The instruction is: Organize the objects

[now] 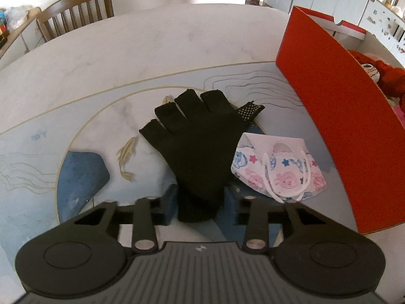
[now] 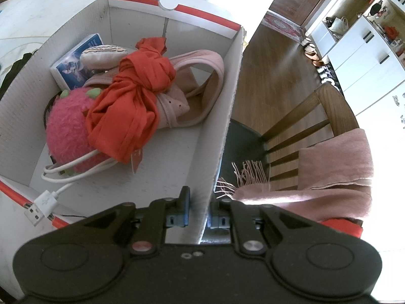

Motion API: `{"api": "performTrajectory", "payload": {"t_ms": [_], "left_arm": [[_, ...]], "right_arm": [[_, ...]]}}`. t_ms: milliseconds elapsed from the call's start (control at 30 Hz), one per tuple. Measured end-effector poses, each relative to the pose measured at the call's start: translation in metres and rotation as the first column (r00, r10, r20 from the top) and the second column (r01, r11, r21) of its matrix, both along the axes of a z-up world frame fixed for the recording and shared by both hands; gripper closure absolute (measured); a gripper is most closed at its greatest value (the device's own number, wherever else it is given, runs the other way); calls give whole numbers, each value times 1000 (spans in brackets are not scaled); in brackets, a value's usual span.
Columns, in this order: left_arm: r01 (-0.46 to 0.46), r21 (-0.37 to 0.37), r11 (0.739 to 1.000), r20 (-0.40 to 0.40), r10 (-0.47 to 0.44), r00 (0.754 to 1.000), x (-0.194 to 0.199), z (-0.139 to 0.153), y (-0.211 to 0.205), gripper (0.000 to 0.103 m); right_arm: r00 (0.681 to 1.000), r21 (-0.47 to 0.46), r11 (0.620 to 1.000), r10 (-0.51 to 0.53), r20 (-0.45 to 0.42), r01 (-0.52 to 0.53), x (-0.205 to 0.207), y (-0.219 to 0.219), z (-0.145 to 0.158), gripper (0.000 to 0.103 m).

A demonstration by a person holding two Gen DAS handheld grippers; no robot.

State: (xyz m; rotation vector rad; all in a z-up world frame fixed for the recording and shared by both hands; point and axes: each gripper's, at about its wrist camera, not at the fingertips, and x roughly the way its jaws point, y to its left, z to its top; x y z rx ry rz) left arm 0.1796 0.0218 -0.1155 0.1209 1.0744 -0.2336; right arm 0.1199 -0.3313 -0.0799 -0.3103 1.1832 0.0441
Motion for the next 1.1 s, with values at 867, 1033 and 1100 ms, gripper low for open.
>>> {"api": "performTrajectory", "payload": {"t_ms": [867, 1033, 1100], "left_arm": [[89, -57, 994, 242, -73, 968, -4, 122, -22, 98], [133, -45, 990, 240, -118, 964, 0, 133, -38, 98], [135, -31, 990, 214, -126, 969, 3, 126, -41, 98]], "right_arm": [[1000, -7, 1000, 19, 15, -19, -4, 4, 0, 92], [1000, -5, 1000, 20, 18, -20, -5, 3, 1, 92], [1000, -7, 1000, 23, 18, -23, -5, 4, 1, 92]]}}
